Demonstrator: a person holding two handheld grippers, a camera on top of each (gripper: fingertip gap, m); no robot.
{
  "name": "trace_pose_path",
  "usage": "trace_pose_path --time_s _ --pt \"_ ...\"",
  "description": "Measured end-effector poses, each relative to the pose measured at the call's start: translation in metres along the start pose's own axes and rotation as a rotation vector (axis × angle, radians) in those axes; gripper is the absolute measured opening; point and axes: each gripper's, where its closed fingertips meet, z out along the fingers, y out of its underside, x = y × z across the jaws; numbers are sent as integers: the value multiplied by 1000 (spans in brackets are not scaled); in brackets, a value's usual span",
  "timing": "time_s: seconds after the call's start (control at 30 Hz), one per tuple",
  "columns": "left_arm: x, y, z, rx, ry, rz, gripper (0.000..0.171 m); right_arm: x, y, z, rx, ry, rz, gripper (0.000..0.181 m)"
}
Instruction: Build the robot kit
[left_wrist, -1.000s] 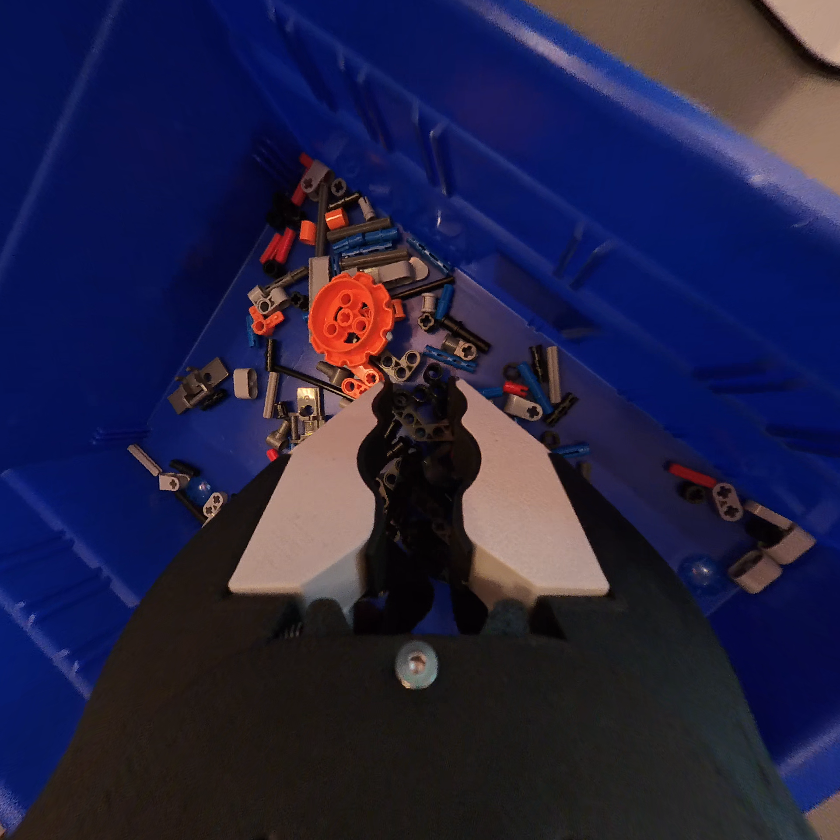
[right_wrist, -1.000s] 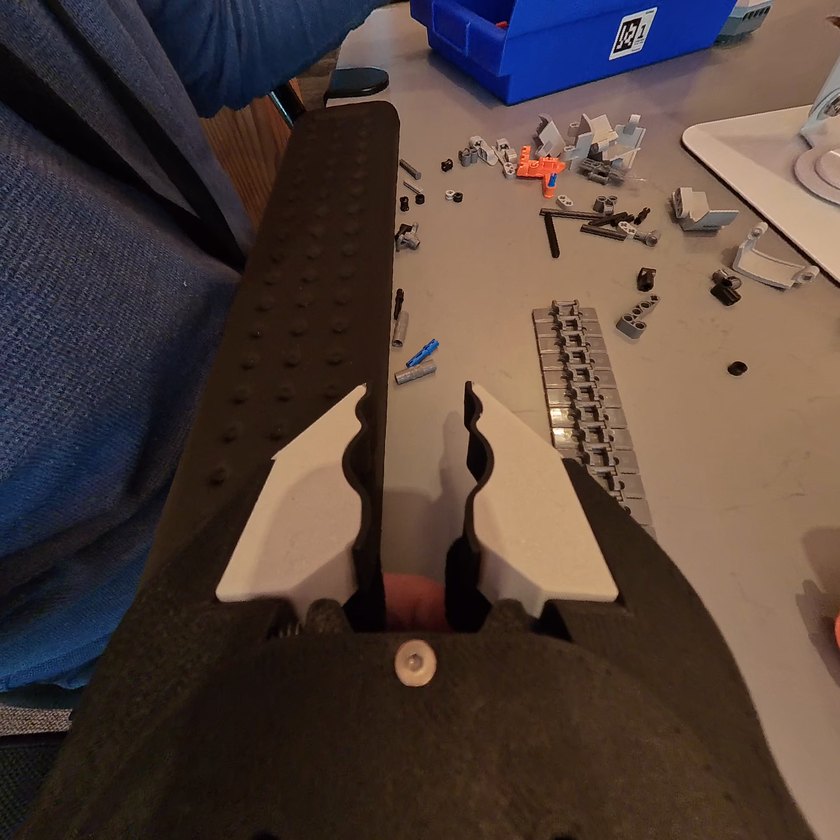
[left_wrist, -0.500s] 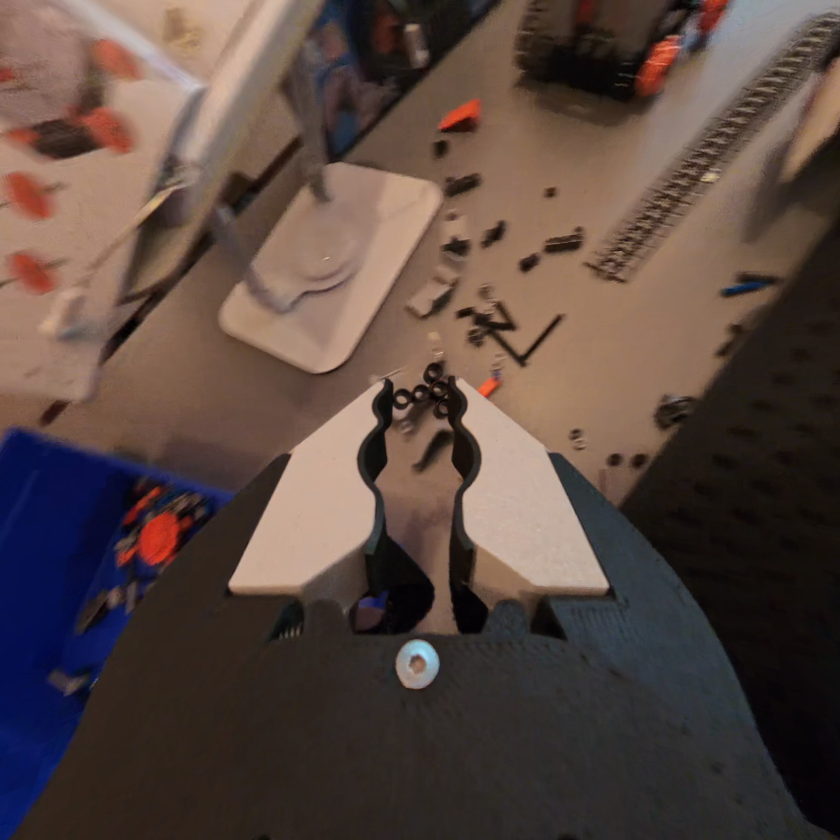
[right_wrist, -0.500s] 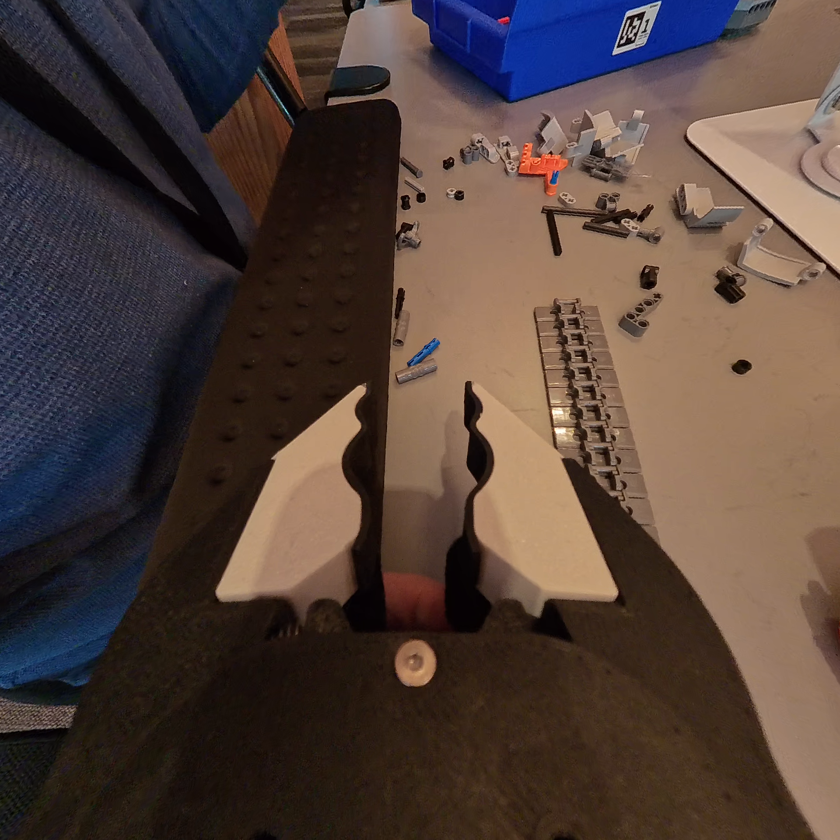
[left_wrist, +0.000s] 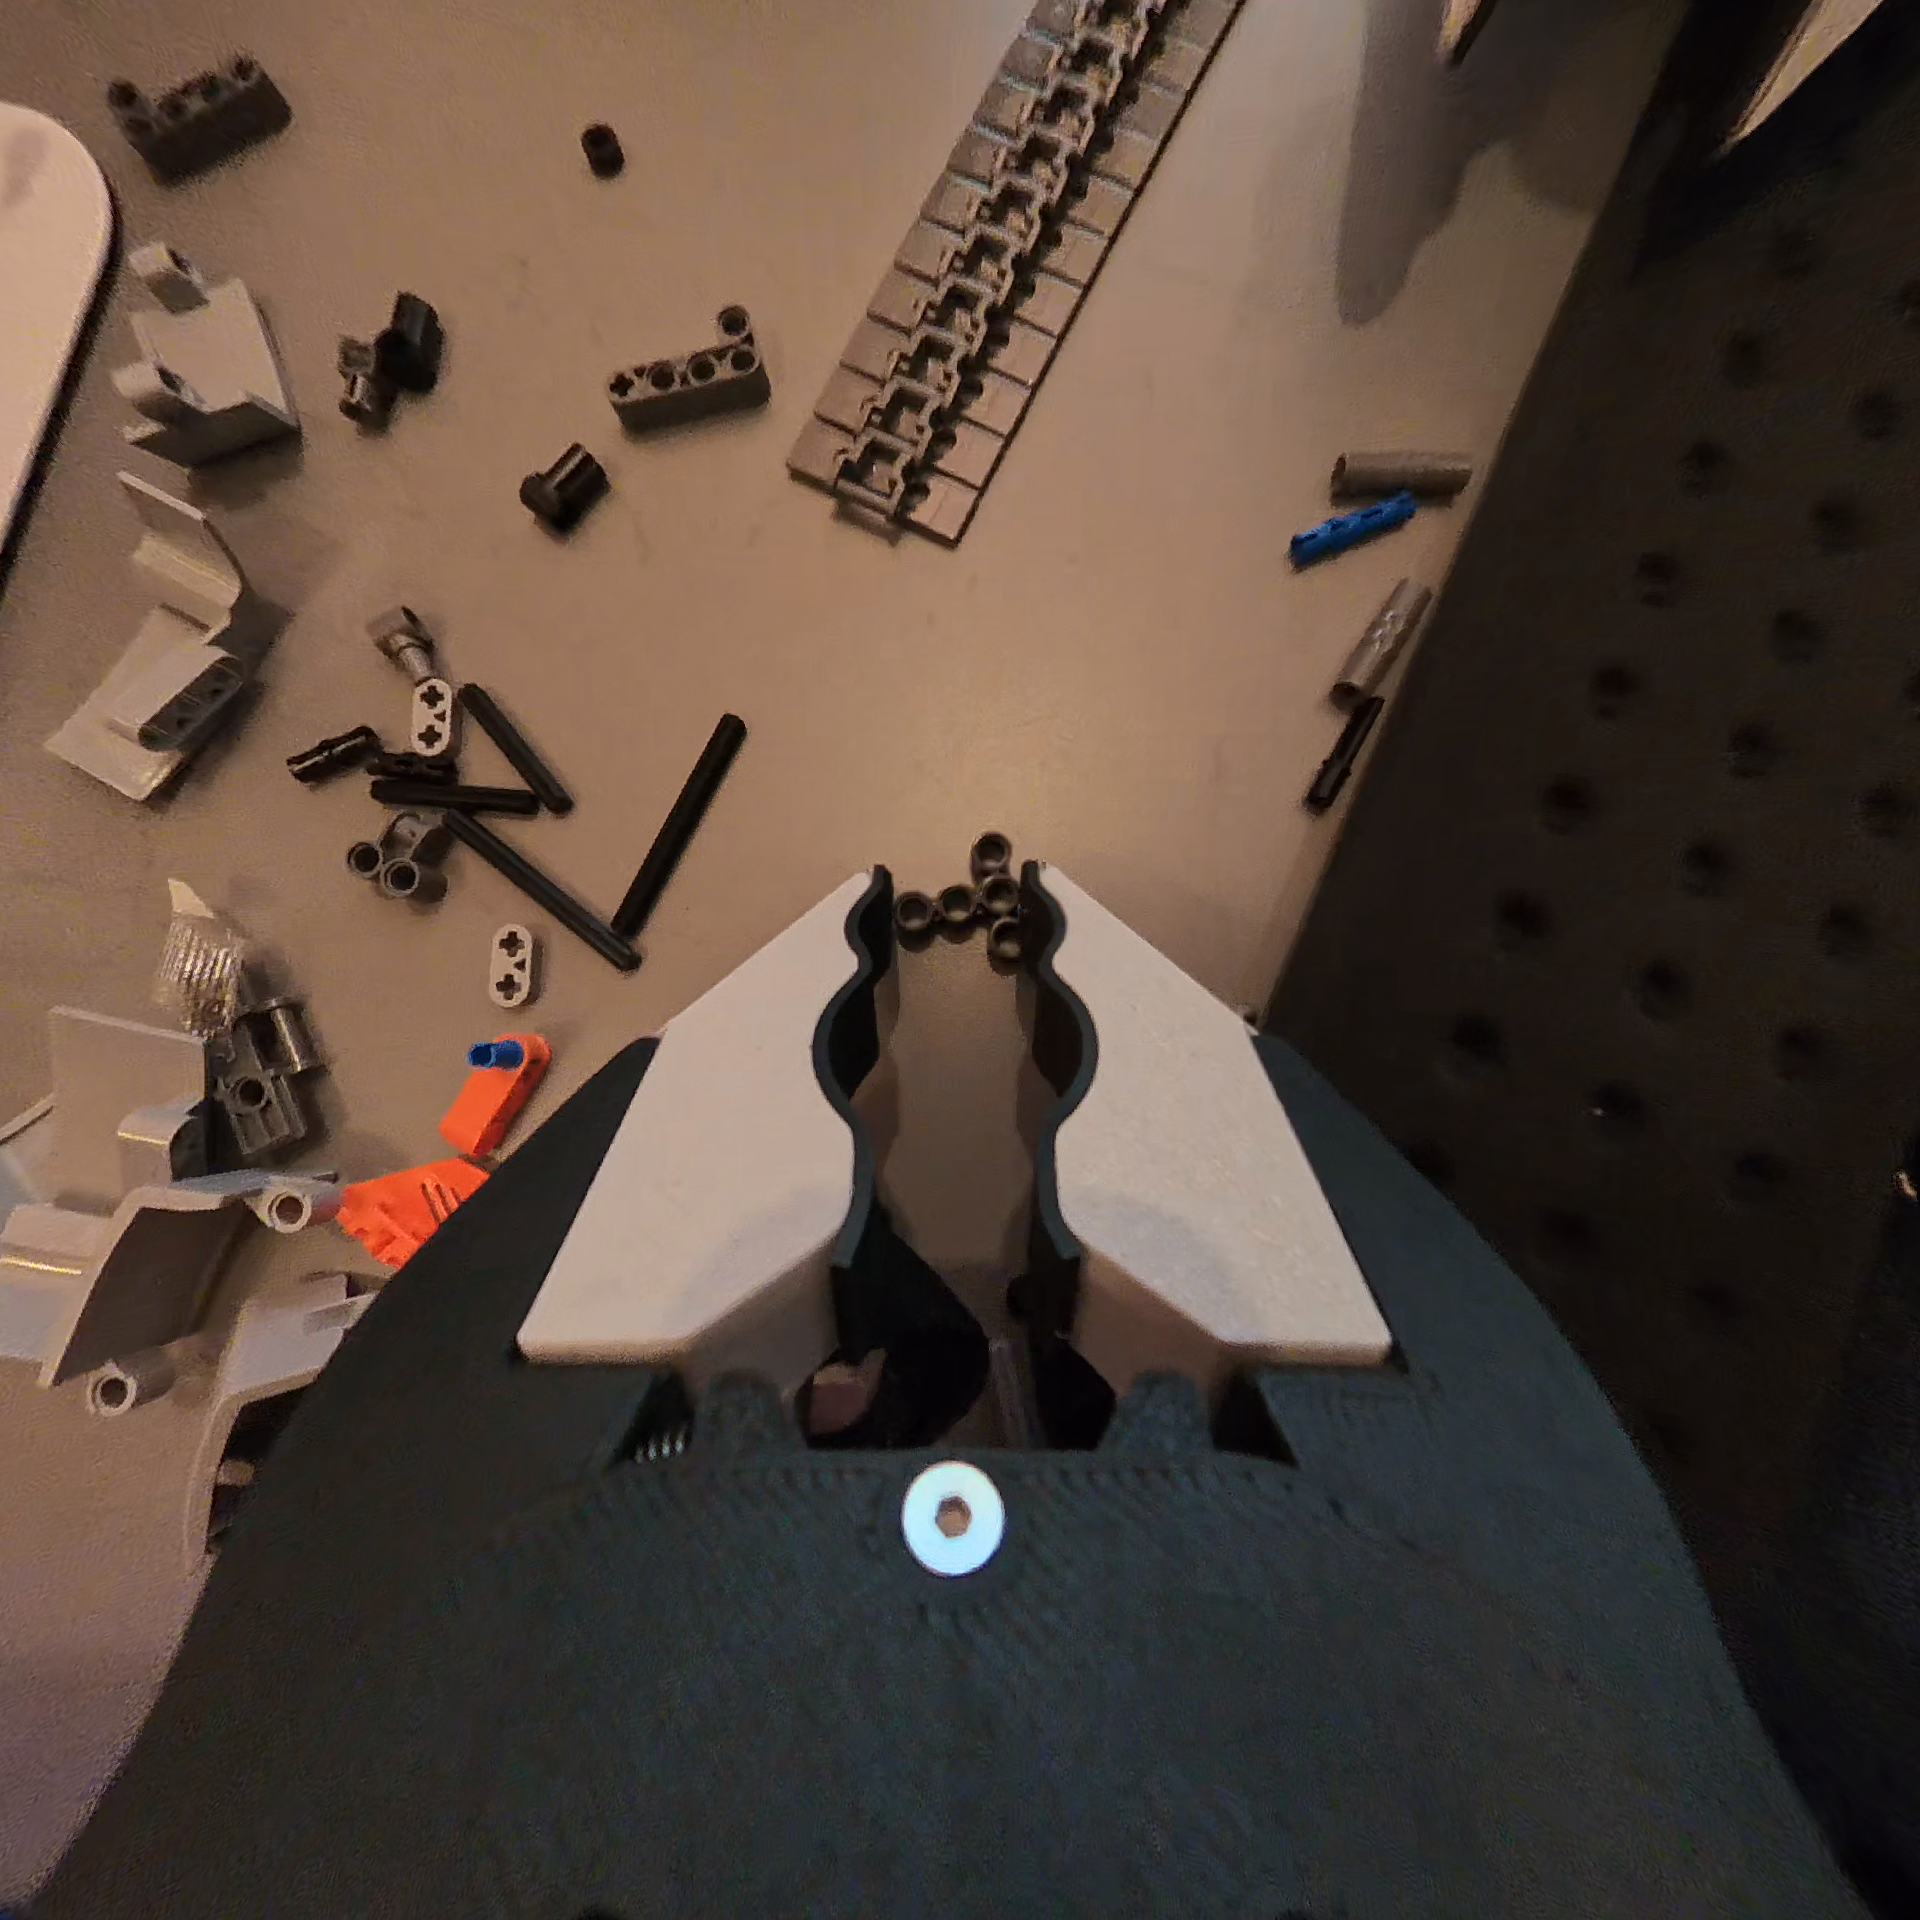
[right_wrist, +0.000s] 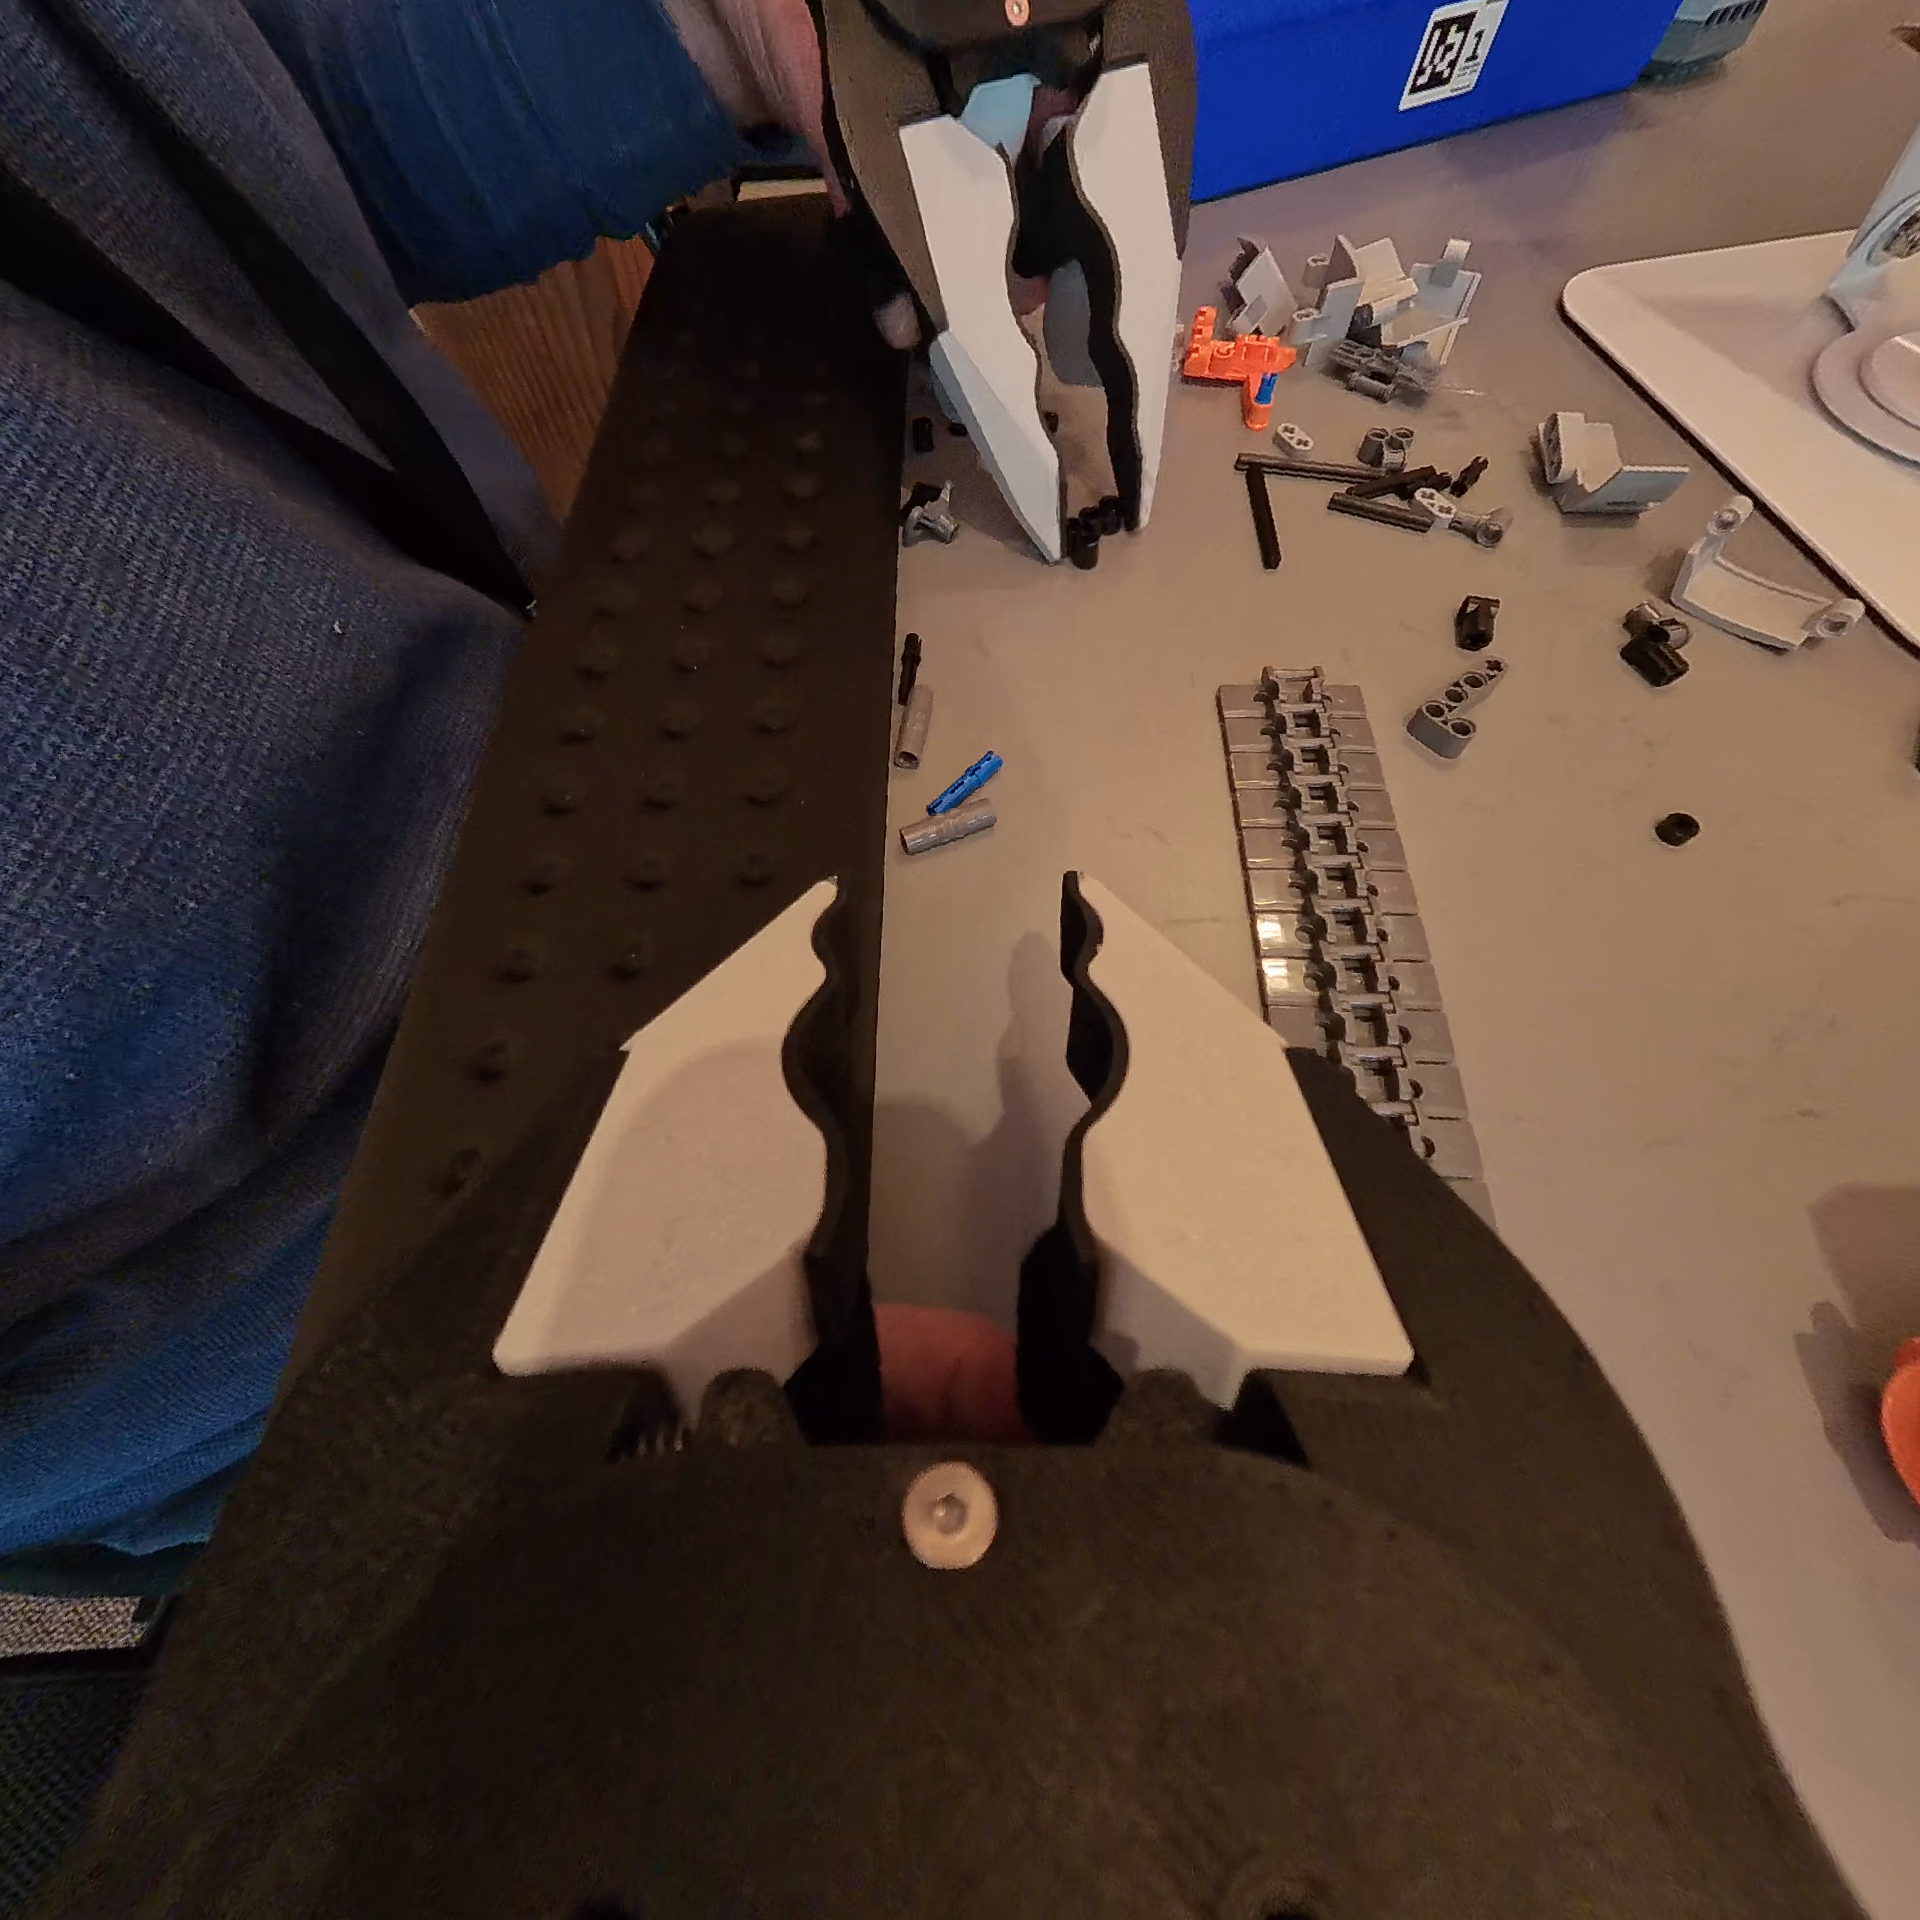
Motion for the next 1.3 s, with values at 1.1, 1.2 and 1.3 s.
trace_pose_path --time_s 1.1,1.2,1.3 --pt "-91 10 -30 112 -380 7 23 166 -64 163 -381 145 116 10" --pt "-92 7 -34 140 -376 -12 22 166 -58 167 -397 137 124 9" --pt "-93 4 -36 152 -394 -8 22 166 -57 169 -395 134 114 3"
